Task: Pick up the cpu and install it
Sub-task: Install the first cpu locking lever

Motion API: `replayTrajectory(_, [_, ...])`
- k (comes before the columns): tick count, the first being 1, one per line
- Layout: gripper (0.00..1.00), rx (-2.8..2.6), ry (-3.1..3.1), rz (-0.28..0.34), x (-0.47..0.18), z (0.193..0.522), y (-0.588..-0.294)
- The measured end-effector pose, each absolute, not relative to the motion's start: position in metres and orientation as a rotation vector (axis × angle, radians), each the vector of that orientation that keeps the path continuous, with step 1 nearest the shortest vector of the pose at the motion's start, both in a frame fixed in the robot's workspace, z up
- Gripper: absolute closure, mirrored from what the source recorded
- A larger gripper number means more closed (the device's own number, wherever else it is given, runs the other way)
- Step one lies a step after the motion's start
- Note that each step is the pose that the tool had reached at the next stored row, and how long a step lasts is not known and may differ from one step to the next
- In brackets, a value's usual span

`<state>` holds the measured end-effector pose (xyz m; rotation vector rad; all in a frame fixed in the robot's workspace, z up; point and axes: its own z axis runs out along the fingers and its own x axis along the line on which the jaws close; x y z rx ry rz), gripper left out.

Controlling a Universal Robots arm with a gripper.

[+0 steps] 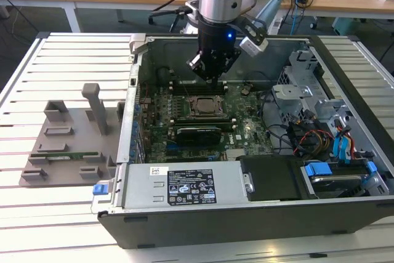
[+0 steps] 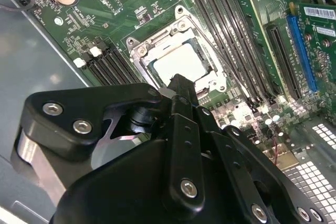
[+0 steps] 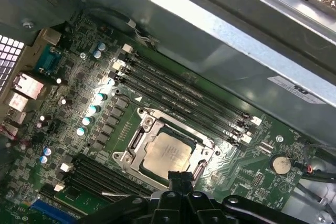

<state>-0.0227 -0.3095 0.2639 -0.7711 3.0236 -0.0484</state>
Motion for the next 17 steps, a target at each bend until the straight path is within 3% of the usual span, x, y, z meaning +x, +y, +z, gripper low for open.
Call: replayTrajectory(17, [0.89,-0.257,3.115,-0.053,-0.0227,0.2627,-0.3096])
